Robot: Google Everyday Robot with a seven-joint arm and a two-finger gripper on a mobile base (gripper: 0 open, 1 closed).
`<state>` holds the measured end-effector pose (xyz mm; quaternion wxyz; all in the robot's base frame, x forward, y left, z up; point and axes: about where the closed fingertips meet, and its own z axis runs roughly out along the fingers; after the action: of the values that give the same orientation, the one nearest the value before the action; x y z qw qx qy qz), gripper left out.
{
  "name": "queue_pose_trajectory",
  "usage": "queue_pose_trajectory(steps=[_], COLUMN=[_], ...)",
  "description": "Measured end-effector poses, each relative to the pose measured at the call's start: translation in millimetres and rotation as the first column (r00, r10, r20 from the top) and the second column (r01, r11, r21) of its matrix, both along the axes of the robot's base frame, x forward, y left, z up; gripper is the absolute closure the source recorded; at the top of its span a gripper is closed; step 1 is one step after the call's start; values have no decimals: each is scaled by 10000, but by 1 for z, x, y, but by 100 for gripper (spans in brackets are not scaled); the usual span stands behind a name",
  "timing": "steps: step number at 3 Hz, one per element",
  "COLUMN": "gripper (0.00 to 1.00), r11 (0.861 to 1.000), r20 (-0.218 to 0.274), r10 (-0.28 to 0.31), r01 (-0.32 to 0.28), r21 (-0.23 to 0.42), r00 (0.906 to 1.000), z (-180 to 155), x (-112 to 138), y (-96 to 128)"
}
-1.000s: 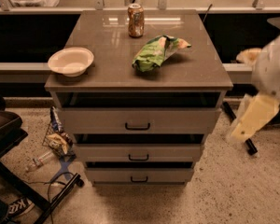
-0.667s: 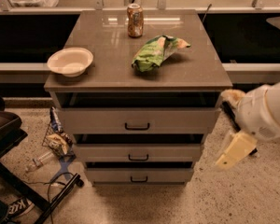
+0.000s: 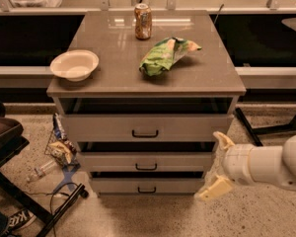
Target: Open bottom drawer
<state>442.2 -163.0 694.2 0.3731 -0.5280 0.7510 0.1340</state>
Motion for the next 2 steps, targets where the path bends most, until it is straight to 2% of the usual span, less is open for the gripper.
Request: queue_pose_trajectory(steps=[1, 2], gripper=[0, 0], r11=[9953, 9926], r20=[495, 702], r10=[-829, -1127], r01=[801, 1090], r21=[550, 544], r00=[9953, 9911], z=[-32, -35], x=[28, 38], y=[2, -2])
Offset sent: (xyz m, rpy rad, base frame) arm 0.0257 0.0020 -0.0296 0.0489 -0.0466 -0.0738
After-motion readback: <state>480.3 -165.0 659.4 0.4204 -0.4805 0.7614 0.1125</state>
